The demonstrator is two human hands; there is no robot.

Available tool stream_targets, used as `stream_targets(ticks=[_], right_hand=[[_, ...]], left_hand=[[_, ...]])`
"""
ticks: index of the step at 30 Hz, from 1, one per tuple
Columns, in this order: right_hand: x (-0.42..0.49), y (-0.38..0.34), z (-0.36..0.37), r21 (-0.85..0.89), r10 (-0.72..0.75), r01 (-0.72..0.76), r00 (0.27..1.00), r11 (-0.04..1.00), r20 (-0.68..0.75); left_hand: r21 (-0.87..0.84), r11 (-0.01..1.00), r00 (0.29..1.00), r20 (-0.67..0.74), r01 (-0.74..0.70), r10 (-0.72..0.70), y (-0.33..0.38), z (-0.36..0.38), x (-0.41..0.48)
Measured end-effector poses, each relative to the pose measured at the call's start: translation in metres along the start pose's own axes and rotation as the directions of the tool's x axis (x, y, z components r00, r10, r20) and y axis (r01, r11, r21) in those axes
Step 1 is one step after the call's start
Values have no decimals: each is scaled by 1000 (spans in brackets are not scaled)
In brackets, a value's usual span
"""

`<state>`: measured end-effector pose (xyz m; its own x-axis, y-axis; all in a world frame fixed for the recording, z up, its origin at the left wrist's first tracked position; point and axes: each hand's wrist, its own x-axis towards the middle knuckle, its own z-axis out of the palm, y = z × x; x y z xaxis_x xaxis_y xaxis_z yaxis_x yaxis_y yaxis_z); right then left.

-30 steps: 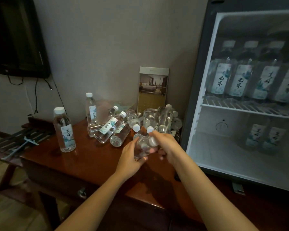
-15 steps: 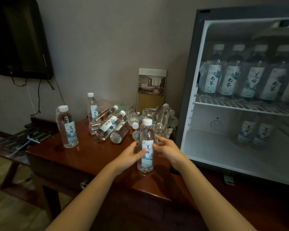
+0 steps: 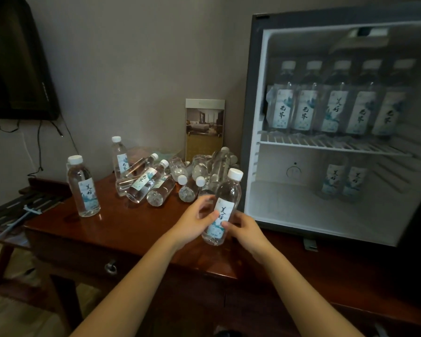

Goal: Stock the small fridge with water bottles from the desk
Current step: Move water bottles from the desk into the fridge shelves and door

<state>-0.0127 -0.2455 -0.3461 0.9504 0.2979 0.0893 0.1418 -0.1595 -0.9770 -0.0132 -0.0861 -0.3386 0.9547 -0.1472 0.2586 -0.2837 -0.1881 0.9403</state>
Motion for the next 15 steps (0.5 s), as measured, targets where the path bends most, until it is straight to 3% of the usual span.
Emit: stream_targets(ticks=[9,15], right_hand=[[-18,3,-69,57,-75,87,978,995,-194],[-9,7,-104,0,-135,147,912,989,-388]], left_hand=[[-75,993,993,67,-94,99,17,71,30],[-102,987,989,75,-122,129,18,115,68]])
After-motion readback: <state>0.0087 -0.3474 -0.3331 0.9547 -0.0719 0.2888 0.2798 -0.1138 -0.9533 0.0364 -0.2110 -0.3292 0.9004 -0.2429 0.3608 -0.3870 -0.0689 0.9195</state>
